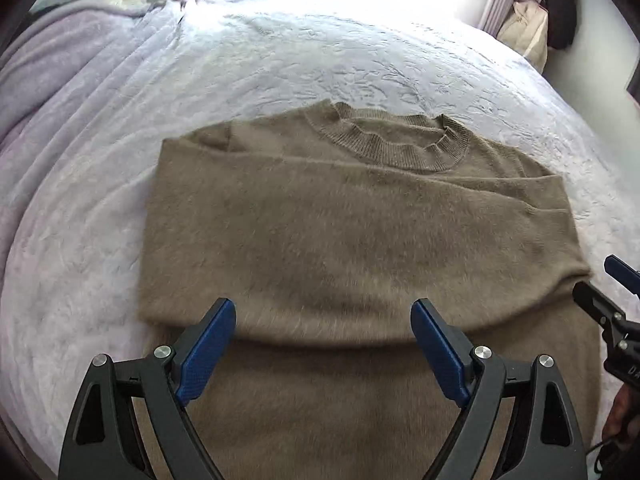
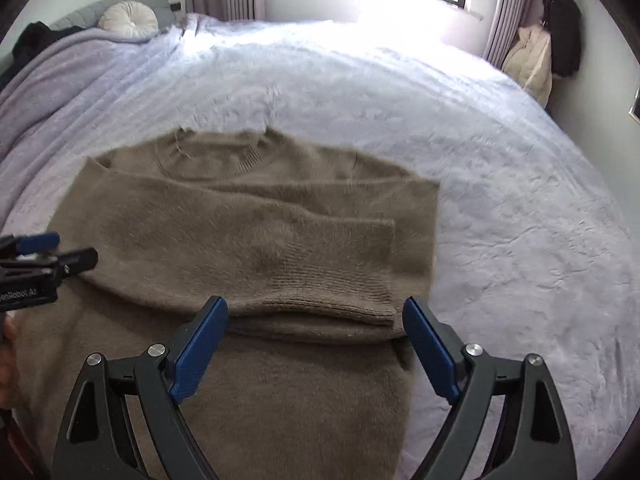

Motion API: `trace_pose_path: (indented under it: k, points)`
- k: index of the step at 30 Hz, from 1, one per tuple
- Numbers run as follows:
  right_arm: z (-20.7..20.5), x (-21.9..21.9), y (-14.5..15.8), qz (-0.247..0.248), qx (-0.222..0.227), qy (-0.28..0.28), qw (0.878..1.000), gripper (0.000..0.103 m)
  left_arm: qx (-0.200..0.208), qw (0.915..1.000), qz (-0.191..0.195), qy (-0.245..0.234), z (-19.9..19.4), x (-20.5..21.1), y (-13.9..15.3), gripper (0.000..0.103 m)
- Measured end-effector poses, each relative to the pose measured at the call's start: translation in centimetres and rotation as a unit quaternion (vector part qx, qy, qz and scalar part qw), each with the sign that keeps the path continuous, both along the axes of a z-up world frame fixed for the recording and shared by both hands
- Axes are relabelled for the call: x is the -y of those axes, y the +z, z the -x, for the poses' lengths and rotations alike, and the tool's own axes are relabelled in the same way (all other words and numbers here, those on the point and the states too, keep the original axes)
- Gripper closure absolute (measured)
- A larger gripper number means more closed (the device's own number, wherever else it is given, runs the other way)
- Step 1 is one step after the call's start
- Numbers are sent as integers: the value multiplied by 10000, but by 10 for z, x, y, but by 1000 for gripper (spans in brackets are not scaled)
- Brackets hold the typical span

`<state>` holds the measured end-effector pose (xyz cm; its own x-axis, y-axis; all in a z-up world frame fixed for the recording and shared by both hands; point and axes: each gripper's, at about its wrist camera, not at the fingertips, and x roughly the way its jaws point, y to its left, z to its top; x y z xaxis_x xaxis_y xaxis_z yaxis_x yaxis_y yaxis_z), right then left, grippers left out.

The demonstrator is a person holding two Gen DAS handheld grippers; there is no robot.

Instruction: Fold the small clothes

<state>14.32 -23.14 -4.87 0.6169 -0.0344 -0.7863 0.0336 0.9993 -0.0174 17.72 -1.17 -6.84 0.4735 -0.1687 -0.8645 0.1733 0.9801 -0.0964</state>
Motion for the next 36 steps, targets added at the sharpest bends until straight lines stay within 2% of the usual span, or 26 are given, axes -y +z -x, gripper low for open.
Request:
trace_pose_path:
  k: [3, 5, 6, 9, 12, 16, 19, 21, 23, 24, 27, 29, 30, 32, 36]
  points:
    - [10, -18, 4, -321, -72, 252, 9991, 12, -84, 9996, 253, -130, 14, -10, -6, 13]
    - [13, -33, -4, -460, -257, 609, 9968, 12, -172, 9997, 15, -173, 18, -17, -21, 13]
    - [13, -41, -13, -421, -426, 687, 9958, 12, -238, 9996, -120, -135, 18, -22, -30, 13]
    - [15, -49, -44, 3, -951, 623, 9935, 12, -117, 9997, -2, -205, 26, -45, -39, 13]
    - [41, -34, -50, 112, -688, 746, 9948, 12, -27, 9998, -25, -172, 36, -67, -39, 13]
    - [76, 0, -51, -73, -639, 543, 9965, 11, 45, 9995, 20, -319, 48, -87, -40, 13]
    - [93, -3, -42, 280, -693, 250, 9969, 11, 94, 9989, -449, 26, 61, -87, -28, 13]
    - [104, -14, -28, 296, -549, 225, 9978, 11, 157, 9998, -77, 69, 72, -83, -14, 13]
    - [113, -37, -16, 246, -304, 492, 9980, 11, 258, 9992, 314, -31, 87, -72, -3, 13]
    - [114, -54, -12, 243, -200, 653, 9974, 11, 267, 9992, 254, -144, 91, -58, -3, 13]
    - [114, -105, -19, 193, -242, 1352, 9903, 11, 160, 9985, -286, -448, 98, -23, -21, 13]
    - [113, -123, -39, 151, -618, 1641, 9844, 11, 58, 9974, -568, -436, 102, -18, -40, 10]
    - [115, -124, -50, 257, -724, 1655, 9832, 11, 146, 9970, -619, -444, 108, -21, -42, 0]
    - [132, -111, -52, 193, -425, 1791, 9827, 11, 275, 9961, -689, -471, 122, -34, -45, 0]
    - [173, -62, -52, 56, -458, 1808, 9824, 10, 292, 9964, -564, -554, 151, -70, -46, 0]
